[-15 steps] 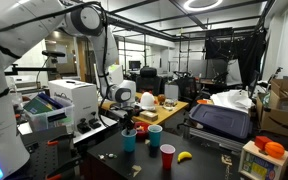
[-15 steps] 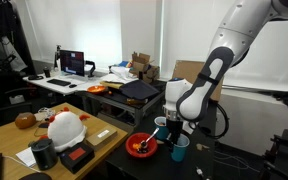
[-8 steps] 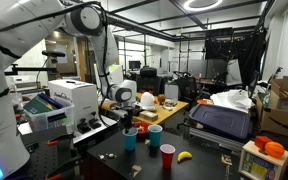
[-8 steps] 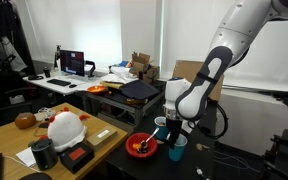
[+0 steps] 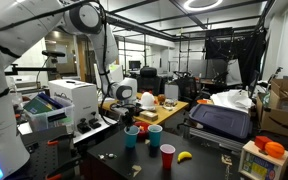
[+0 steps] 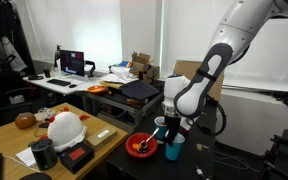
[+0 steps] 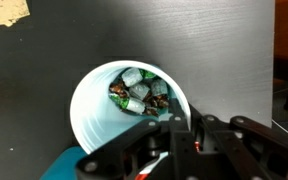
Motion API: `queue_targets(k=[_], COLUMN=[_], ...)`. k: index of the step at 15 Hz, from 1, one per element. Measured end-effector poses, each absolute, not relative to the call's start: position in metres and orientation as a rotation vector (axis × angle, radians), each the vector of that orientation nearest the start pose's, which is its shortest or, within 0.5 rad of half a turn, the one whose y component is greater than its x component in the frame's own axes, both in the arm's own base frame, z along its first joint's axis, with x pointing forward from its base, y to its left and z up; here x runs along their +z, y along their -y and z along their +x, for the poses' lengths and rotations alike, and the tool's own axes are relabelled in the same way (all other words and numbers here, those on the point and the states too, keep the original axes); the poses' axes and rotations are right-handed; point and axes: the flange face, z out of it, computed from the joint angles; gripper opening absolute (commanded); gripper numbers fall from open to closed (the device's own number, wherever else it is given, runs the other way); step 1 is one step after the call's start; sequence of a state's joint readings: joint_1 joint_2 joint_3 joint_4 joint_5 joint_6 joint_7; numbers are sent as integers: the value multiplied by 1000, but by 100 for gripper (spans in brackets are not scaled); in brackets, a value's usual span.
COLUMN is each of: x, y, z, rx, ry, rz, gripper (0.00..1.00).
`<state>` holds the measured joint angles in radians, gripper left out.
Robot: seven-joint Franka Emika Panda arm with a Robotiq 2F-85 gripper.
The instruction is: Pour the things in the blue cup into the red cup
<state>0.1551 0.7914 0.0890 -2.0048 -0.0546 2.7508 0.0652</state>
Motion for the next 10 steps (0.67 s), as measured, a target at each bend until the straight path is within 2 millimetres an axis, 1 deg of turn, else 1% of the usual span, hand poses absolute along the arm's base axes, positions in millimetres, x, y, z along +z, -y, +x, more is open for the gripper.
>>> queue_targets(k=[5, 10], x=[65, 79], y=[-147, -132], z=[558, 563], rx=[120, 146], ry=[358, 399], rz=[-3111, -3168], gripper=[1, 1])
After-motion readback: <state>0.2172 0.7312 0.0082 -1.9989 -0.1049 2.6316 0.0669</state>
